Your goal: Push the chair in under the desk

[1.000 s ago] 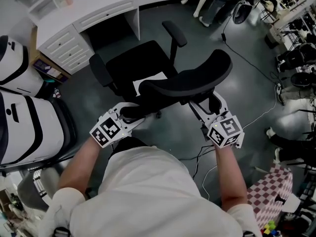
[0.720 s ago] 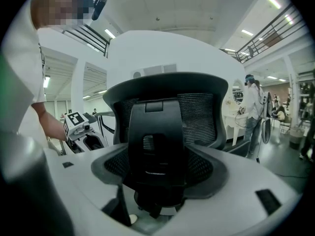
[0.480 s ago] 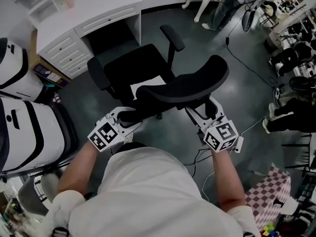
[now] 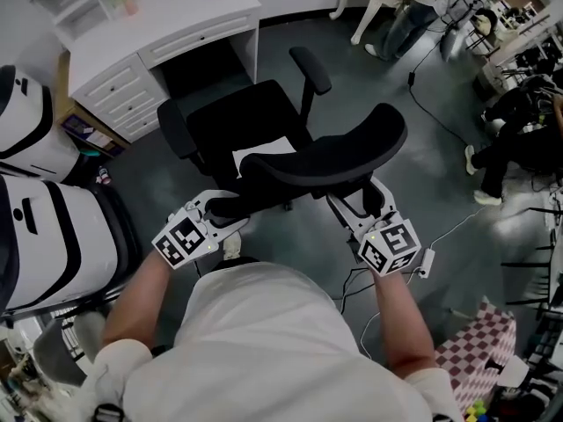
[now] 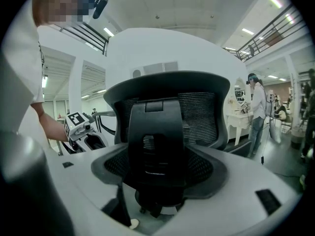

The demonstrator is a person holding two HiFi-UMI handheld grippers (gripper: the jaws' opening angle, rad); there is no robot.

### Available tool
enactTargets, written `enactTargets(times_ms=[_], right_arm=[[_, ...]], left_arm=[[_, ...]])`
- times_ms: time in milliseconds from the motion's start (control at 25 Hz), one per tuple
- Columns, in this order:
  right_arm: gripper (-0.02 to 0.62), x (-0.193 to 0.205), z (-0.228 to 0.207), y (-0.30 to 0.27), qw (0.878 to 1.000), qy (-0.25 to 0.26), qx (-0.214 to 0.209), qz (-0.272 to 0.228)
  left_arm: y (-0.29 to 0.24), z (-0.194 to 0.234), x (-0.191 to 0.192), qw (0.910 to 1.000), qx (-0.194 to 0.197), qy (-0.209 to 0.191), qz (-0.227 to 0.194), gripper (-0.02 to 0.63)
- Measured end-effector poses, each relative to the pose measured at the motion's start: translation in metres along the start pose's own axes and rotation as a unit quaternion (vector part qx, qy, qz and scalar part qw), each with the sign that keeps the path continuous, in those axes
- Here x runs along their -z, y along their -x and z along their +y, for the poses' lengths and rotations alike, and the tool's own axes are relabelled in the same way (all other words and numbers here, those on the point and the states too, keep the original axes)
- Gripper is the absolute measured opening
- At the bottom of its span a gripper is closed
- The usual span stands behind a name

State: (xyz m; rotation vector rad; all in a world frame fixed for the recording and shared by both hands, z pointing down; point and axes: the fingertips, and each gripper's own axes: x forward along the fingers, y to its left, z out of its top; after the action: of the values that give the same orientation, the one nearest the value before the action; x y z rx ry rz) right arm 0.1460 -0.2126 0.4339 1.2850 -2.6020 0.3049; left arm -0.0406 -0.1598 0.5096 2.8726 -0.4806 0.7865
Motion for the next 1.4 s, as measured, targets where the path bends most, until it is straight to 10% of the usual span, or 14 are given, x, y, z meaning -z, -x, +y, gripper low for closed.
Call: enactTargets(times_ms=[1400], right_arm=[[0.316, -0.026, 0.020, -0.092, 1.000, -0.010, 0.021, -0.002]], left_arm=[[0.044, 0.094, 0.019, 0.9994, -0.005, -0.022, -0.026, 0.167]])
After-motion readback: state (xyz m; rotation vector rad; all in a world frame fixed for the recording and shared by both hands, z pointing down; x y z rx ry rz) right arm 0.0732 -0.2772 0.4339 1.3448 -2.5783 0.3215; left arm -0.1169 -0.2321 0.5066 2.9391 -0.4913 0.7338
